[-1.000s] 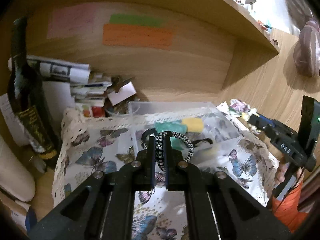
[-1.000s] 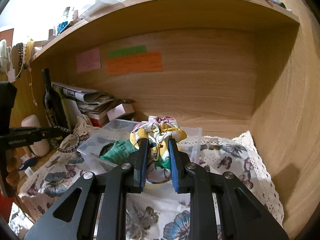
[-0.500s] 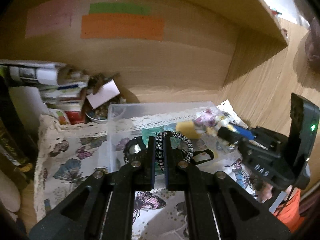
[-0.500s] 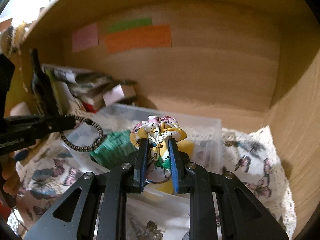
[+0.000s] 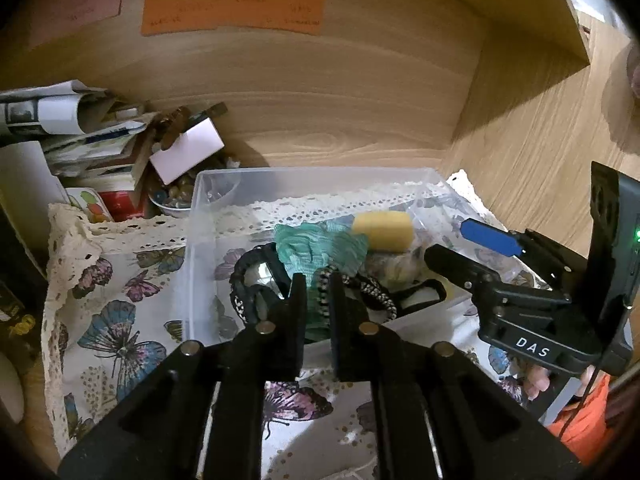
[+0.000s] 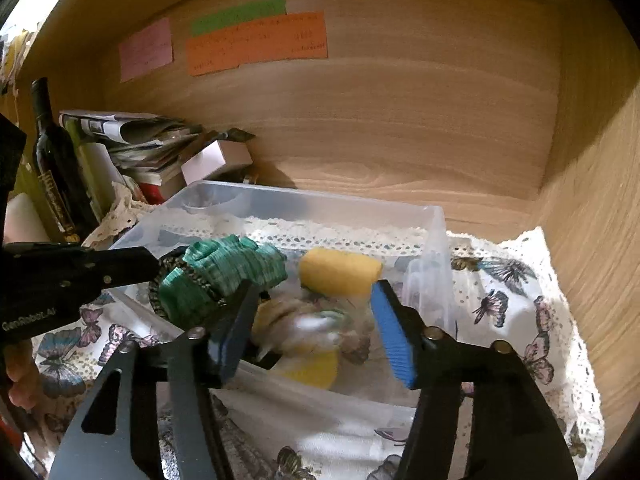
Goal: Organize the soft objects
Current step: 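Drop the scrunchie into the box with the right tool while the left tool releases the bracelet there, then grasp the silver mesh bag with the right tool while the left tool grasps the white cloth bag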
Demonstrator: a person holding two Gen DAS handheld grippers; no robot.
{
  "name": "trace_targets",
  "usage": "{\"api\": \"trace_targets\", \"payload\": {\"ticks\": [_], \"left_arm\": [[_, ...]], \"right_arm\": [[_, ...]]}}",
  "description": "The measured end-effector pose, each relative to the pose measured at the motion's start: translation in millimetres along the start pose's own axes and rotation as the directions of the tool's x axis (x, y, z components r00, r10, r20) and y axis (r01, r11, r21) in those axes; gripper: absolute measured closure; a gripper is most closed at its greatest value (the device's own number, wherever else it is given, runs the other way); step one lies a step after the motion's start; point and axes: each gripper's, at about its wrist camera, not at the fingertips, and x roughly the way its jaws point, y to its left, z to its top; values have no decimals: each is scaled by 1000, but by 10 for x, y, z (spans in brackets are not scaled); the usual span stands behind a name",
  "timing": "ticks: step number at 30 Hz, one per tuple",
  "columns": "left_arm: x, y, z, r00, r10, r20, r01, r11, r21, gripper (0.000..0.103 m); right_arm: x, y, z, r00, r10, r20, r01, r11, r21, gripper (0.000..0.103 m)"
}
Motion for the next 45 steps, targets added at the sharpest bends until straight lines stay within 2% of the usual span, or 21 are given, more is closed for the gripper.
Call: {"api": "trace_targets", "payload": {"ticks": [4,6,10,17,19,20,22,24,27,33,37,41,45], "left_arm": [[-145,34,-9,1000,-1,20,1,1000,-15,79],[-215,38,-4,999,6,37,-6,1000,-15,72],[-376,3,-6,996,19,88,-18,1000,-6,50],[-651,-41,-35,988,40,152,-41,999,3,30],[-722,-54,-51,985,48,166,-49,999,0,21],[-752,-62,-61,984,51,172,-52,999,0,19],[-807,-77,-96,983,59,176,-60,998,-1,7],[-877,-94,-149,980,71,187,-71,997,-5,2],[-901,-131,-229,980,88,179,-91,996,9,1],[-820,-171,-437,989,99,110,-103,994,36,1],[-727,-153,-577,995,87,49,-89,995,42,1],[-636,-161,-677,995,97,11,-97,994,46,1],[-605,-212,-732,996,91,-2,-91,994,60,1]], "right_arm": [[-81,7,18,1000,-13,20,13,1000,-1,25],[-153,6,27,999,-8,34,7,1000,3,21],[-312,9,38,998,4,63,-5,1000,8,20],[-676,82,28,991,10,133,-7,1000,-19,16],[-764,103,0,989,15,147,-11,1000,-30,13],[-799,117,-19,988,20,151,-15,999,-34,12],[-852,151,-78,988,38,150,-32,999,-39,9],[-862,184,-153,989,58,134,-54,998,-36,8],[-800,258,-313,993,80,84,-76,996,-45,9],[-584,253,-575,998,68,-11,-68,998,-13,10],[-446,196,-692,993,79,-91,-78,997,16,26],[-405,123,-730,985,128,-117,-120,990,78,30],[-340,117,-757,969,192,-153,-178,979,101,47]]}}
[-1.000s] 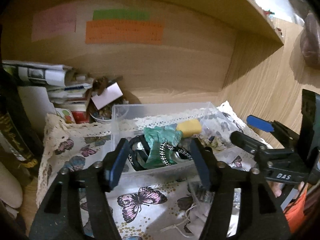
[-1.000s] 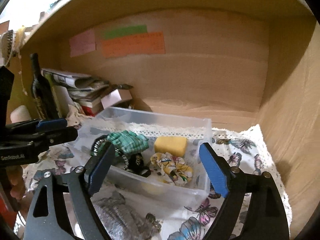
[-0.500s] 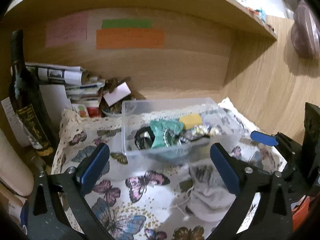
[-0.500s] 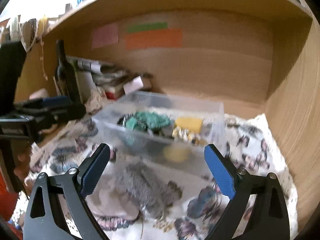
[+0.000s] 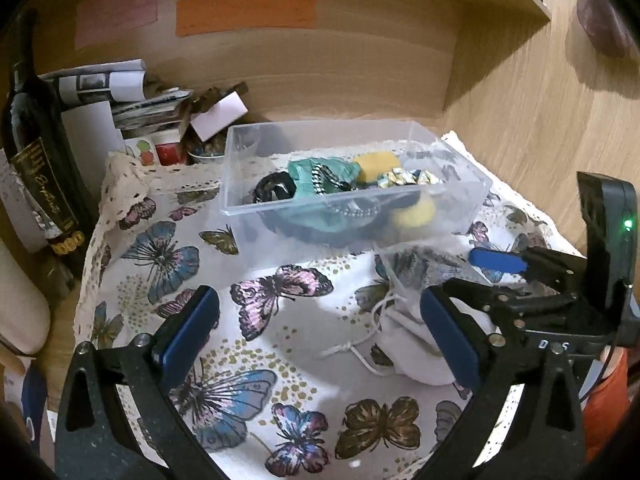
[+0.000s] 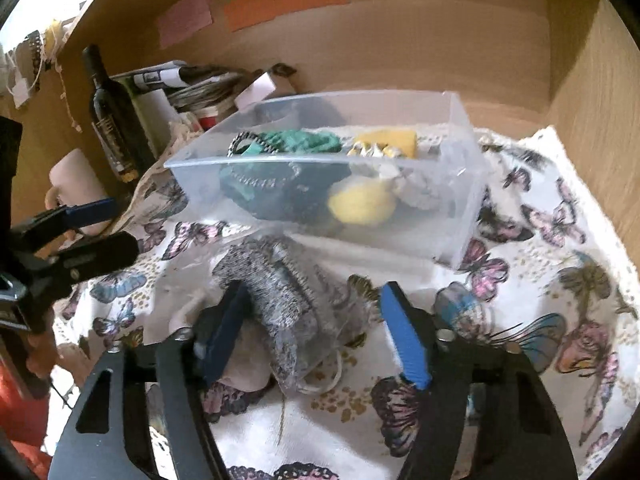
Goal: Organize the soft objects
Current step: 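Grasp the silver mesh bag with the right tool while the left tool grasps the white cloth bag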
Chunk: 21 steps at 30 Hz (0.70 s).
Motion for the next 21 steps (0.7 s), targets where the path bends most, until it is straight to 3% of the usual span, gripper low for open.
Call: {"api": "trace_targets", "payload": {"ticks": [2,4,8,14,21], "left_arm": [[-4,-34,-14,1000,0,3,0,1000,9,1],[-11,-68,-22,1000,-1,3,1,1000,16,1],[-32,-131,-28,1000,-15,5,15,999,36,1],[-12,-286,-44,998,-54,-10,55,997,57,1],[227,-473,-120,991,-108,-85,113,992,56,1]], "right_arm": [[17,-12,-22,999,35,-14,-35,999,14,54],[9,-3,-28,998,65,-19,-65,998,18,69],[-96,36,-38,998,56,17,-56,998,10,84],[-331,26,20,996,5,94,-5,1000,-8,88],[-642,-85,41,981,-65,181,66,998,5,88]]}}
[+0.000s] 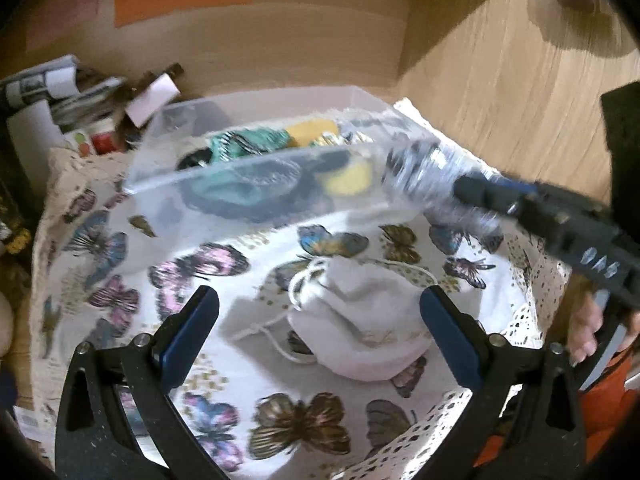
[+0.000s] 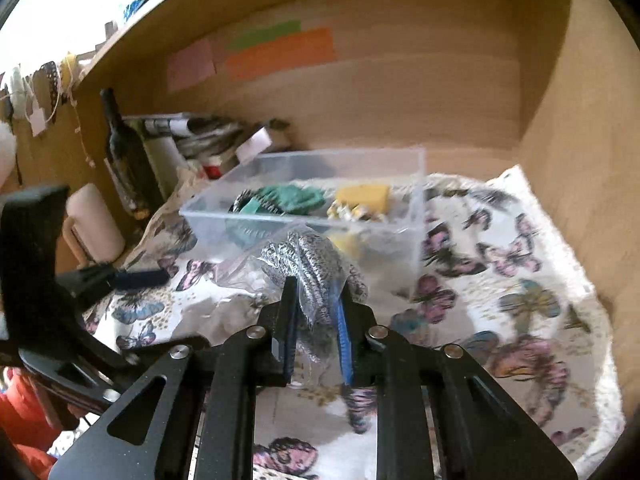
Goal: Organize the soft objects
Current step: 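Grasp the silver mesh bag with the right tool while the left tool grasps the white cloth bag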
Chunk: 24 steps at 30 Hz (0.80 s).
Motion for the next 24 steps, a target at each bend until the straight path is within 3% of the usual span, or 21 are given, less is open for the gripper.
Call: {"api": "trace_targets", "payload": {"ticks": [5,6,8,10,13,16,24], "left_arm": [[120,-48,-37,999,-41,-16,41,999,-18,1],[136,-54,-49,998,-56,-18,55,998,-26,6],[174,-72,-66,995,-87,-39,86,996,-27,23],[209,-86,-62,988,-140,-68,139,990,-29,55],[123,-110,-35,985,-166,-52,165,986,-27,72],[-26,-120,7,993,-115,1,115,993,0,75],[-430,46,236,989,-57,140,59,998,-12,76]], "right_arm": [[-96,-29,8,1000,-14,26,14,1000,15,88],[-111,-33,2,999,-15,29,14,1000,19,88],[-132,-42,-10,999,-12,33,12,1000,24,88],[-150,-48,-18,999,-5,36,4,1000,27,88],[-183,-34,-18,999,-4,45,3,1000,25,88],[-234,-23,9,998,-6,62,5,1000,18,88],[-339,-25,163,991,-13,132,11,1000,11,88]]}}
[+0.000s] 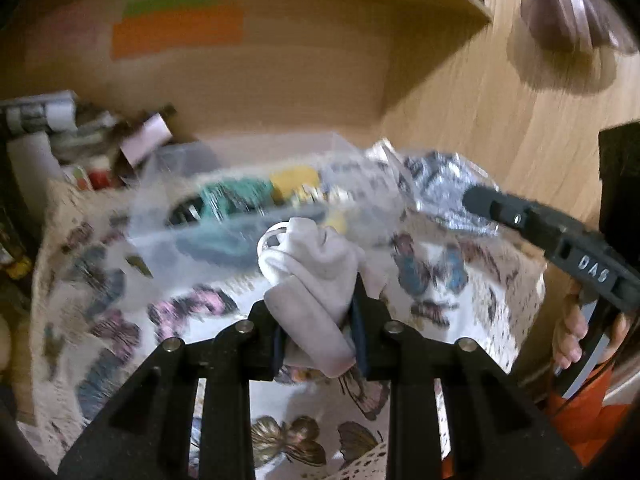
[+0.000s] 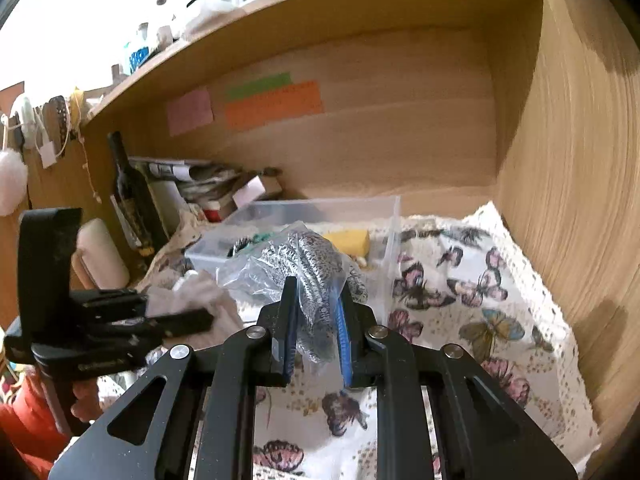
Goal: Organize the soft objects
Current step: 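Grasp the silver mesh bag with the right tool while the left tool grasps the white cloth bag, then lower the mesh bag into the box with the right tool while the left tool releases the cloth bag there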
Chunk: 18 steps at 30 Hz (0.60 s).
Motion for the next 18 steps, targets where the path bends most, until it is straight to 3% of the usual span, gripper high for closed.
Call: {"api": "trace_targets", "payload": {"ticks": [10,18], "left_arm": [[-244,188,465,985,92,144,-88,996,-31,75],[-208,350,701,976,131,174,-121,991,-64,75]], "right_arm": [[48,53,287,997,-1,84,4,999,-32,88],[287,112,479,995,10,99,-5,999,-54,88]]}}
